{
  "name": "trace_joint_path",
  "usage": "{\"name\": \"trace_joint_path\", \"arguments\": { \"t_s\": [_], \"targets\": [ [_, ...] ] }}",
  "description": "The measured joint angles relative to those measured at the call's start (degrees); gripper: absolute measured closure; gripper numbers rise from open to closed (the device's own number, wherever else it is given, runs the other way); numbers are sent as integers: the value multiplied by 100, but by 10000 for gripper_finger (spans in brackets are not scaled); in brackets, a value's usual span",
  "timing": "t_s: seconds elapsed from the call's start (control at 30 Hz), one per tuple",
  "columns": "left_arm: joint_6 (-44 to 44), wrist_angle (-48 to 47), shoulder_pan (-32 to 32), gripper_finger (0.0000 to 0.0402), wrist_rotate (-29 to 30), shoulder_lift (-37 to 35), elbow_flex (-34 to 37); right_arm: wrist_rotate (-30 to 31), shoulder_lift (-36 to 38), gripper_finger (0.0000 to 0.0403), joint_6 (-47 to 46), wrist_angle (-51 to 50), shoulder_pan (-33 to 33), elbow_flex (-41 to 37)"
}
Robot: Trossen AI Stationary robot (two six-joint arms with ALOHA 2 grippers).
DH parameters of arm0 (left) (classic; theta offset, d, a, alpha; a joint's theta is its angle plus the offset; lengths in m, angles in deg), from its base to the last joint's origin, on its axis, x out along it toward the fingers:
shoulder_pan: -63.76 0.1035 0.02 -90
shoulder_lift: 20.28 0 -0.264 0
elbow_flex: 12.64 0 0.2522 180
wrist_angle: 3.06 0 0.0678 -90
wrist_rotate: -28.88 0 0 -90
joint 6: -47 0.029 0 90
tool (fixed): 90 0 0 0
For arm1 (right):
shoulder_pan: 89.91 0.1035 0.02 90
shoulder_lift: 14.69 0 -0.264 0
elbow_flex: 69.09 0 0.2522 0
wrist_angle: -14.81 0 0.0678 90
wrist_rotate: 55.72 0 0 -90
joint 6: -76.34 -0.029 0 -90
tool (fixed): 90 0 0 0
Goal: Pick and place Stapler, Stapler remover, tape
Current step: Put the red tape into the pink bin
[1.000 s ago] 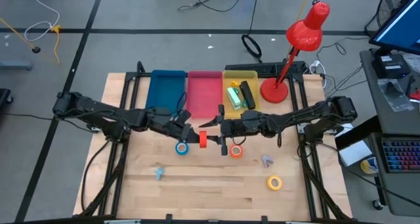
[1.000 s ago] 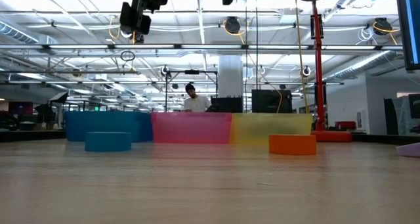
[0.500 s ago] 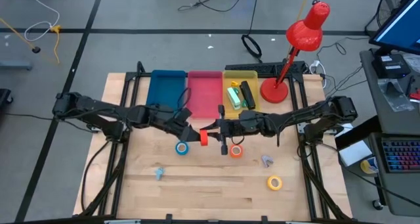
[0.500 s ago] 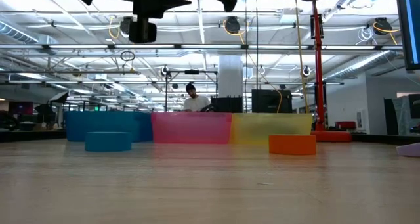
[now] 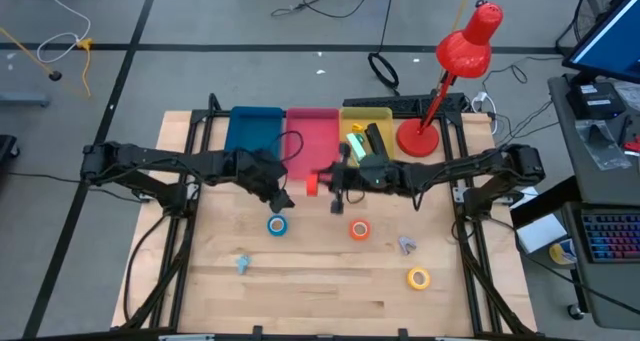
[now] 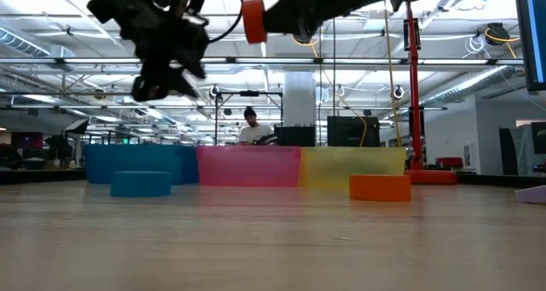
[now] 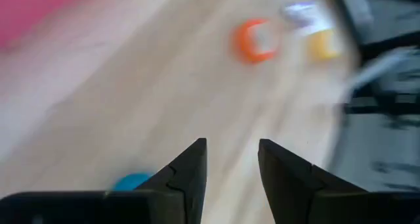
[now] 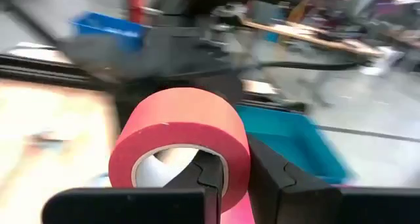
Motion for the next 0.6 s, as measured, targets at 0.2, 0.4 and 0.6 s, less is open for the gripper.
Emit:
{"name": "trace_joint_path", "arguments": {
  "t_s": [0.2, 0.4, 0.6],
  "targets": [
    [-51, -1020, -113, 266, 991, -104, 0, 182, 11, 373, 307, -61, -881, 0],
    [-60, -1268, -389, 266, 1994, -676, 0, -338, -67, 373, 376, -89, -1825, -6],
    [-99, -1416, -532, 266, 2832, -1528, -2, -1249, -443, 369, -29, -126, -2262, 156]
  ]
}}
